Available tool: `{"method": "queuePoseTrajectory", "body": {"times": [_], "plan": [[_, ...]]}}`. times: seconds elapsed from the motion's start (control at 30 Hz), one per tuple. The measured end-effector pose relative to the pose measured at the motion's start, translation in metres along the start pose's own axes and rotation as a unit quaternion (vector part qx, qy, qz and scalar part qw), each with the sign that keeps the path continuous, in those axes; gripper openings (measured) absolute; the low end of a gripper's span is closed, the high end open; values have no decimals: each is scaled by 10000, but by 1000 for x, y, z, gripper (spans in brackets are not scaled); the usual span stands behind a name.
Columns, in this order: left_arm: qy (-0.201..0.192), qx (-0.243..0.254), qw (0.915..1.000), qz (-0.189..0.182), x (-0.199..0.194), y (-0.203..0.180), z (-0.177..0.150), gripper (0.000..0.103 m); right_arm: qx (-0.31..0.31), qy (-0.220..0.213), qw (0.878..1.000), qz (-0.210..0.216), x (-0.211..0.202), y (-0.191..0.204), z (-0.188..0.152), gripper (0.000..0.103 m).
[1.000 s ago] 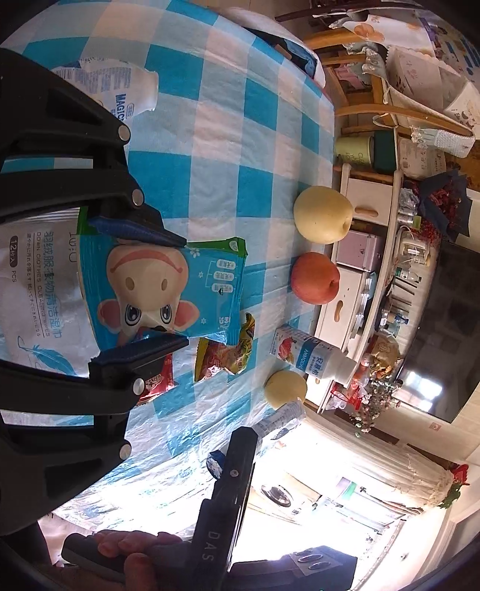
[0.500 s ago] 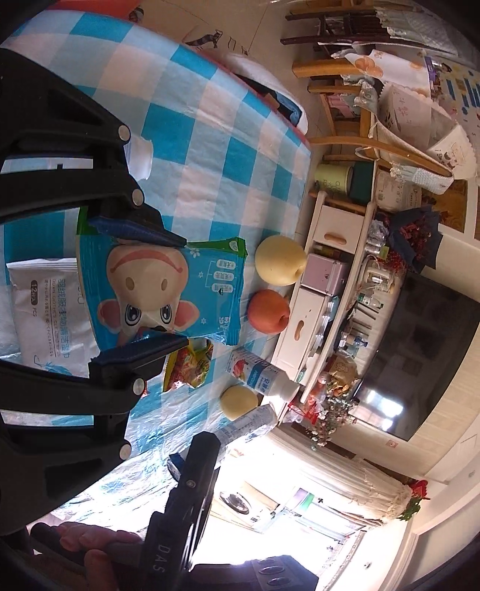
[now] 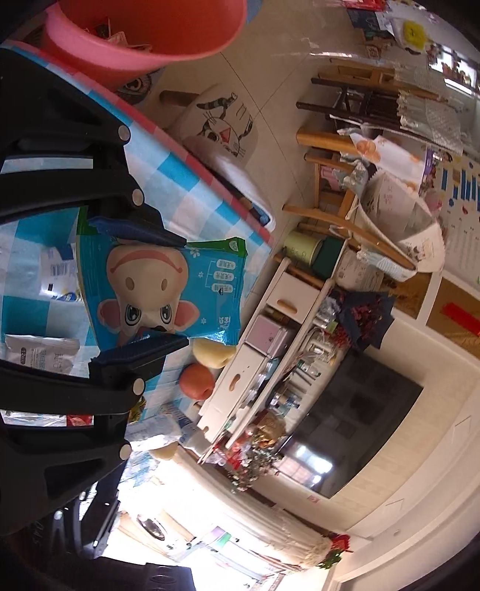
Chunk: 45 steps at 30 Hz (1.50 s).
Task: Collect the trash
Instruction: 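Carry both items over the pink bucket and open both tools, then move both tools back over the table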
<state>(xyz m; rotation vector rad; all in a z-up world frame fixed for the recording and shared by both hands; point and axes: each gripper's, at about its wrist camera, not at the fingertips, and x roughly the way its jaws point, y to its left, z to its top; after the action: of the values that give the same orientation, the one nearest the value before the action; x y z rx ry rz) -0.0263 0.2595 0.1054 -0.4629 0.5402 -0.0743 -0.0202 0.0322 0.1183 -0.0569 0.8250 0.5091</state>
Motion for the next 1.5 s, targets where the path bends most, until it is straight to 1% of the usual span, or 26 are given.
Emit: {"method": "queuePoseTrajectory", "body": {"times": [0.17, 0.3, 0.33, 0.43, 0.5, 0.53, 0.6, 0.67, 0.8, 0.83, 0.87, 0.9, 0.97, 1.0, 1.03, 1.07, 1.13, 1.2, 1.27, 1.33, 1.37, 1.4, 1.43, 1.5], "plan": [[-354, -416, 9977, 394, -26, 34, 13, 49, -269, 38, 9988, 411, 12, 44, 6, 60], [-741, -848, 9898, 878, -55, 69, 21, 49, -542, -6, 9963, 669, 18, 86, 13, 60], [-857, -994, 9852, 1103, -65, 82, 23, 49, -609, -11, 9956, 712, 19, 97, 13, 60], [-1112, -1411, 9715, 1544, -85, 115, 28, 49, -820, 29, 9932, 822, 27, 126, 13, 60], [-1147, -1728, 9610, 1828, -94, 137, 28, 49, -912, 92, 9919, 882, 35, 143, 13, 60], [-1137, -1962, 9542, 1949, -98, 151, 27, 49, -954, 131, 9911, 922, 40, 151, 13, 60], [-1114, -2487, 9387, 2110, -105, 178, 23, 49, -993, 199, 9900, 982, 50, 166, 13, 60], [-1031, -2873, 9251, 2260, -109, 198, 19, 49, -1002, 242, 9887, 1086, 61, 182, 14, 60], [-673, -3513, 9065, 2244, -102, 229, 9, 50, -975, 301, 9851, 1386, 82, 212, 23, 60], [-659, -3637, 9017, 2242, -102, 236, 7, 50, -999, 325, 9843, 1421, 89, 219, 26, 60], [-687, -3689, 8984, 2283, -103, 239, 6, 53, -1027, 355, 9833, 1459, 94, 226, 27, 60], [-743, -3682, 8956, 2385, -106, 241, 6, 65, -1040, 395, 9825, 1491, 100, 232, 29, 60], [-911, -3595, 8917, 2596, -113, 238, 6, 71, -1114, 462, 9811, 1513, 112, 242, 30, 60], [-990, -3559, 8890, 2707, -116, 236, 5, 79, -1151, 528, 9800, 1532, 118, 247, 30, 61], [-1065, -3550, 8852, 2810, -119, 235, 5, 83, -1160, 591, 9790, 1567, 124, 249, 28, 61], [-1132, -3566, 8809, 2898, -121, 233, 4, 85, -1131, 602, 9794, 1563, 128, 250, 27, 61], [-1222, -3630, 8789, 2844, -122, 231, 3, 85, -995, 592, 9798, 1632, 132, 247, 26, 63], [-1249, -3580, 8784, 2908, -125, 230, 3, 85, -774, 571, 9810, 1684, 132, 240, 25, 78], [-1294, -3512, 8788, 2959, -125, 228, 6, 86, -701, 517, 9835, 1584, 126, 233, 24, 80], [-1367, -3427, 8793, 3011, -123, 226, 10, 88, -763, 465, 9857, 1430, 118, 228, 22, 83], [-1405, -3370, 8807, 3017, -121, 223, 11, 90, -808, 423, 9874, 1296, 112, 225, 20, 89], [-1435, -3303, 8836, 2993, -120, 220, 11, 91, -865, 378, 9887, 1164, 107, 223, 18, 90], [-1463, -3214, 8886, 2928, -117, 216, 12, 92, -923, 356, 9893, 1076, 104, 221, 18, 90], [-1490, -2952, 9033, 2734, -110, 207, 15, 95, -1038, 323, 9899, 912, 95, 215, 14, 90]]}}
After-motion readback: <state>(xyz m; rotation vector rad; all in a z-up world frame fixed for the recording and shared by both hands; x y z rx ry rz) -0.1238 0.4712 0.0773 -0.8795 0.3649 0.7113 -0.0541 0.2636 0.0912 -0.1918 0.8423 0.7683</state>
